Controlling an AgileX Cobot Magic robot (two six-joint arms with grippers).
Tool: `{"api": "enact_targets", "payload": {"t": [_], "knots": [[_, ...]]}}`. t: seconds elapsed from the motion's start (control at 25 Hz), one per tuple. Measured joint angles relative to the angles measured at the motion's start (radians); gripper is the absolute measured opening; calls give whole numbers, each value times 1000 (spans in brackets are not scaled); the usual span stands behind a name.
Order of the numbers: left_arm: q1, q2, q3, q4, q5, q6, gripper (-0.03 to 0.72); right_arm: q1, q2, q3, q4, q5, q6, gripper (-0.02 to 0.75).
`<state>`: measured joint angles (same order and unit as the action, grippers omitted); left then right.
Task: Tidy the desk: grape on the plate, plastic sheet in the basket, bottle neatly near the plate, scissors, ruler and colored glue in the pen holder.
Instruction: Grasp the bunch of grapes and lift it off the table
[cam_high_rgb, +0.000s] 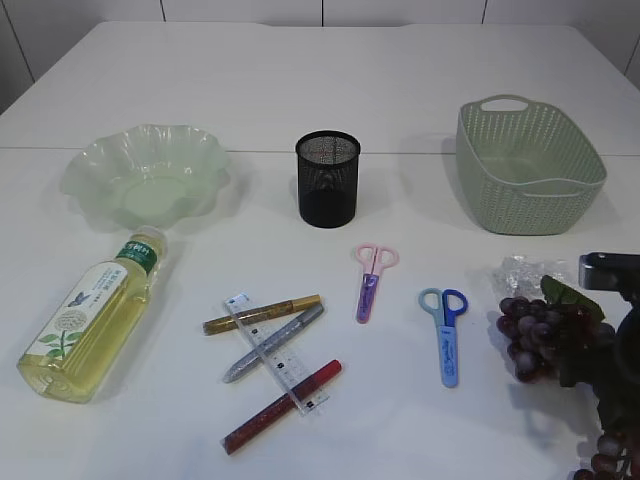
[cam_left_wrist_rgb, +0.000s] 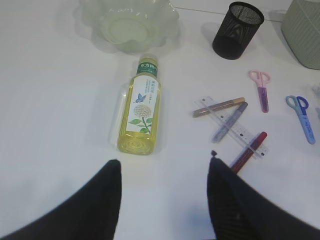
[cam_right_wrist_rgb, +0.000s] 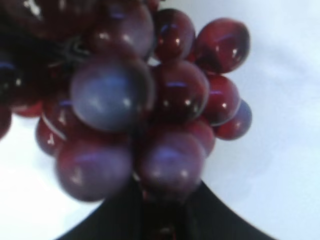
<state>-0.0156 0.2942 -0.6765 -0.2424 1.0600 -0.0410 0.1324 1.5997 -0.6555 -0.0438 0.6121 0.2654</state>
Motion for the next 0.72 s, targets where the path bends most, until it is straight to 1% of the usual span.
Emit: {"api": "enact_targets", "payload": {"t": [0.36,0.72], "knots": [[0,0,0,-5,0,0,405,0,-210,0,8,61,-18,105],[0,0,0,-19,0,0,405,0,-370,2,93,155,-97,104]]}}
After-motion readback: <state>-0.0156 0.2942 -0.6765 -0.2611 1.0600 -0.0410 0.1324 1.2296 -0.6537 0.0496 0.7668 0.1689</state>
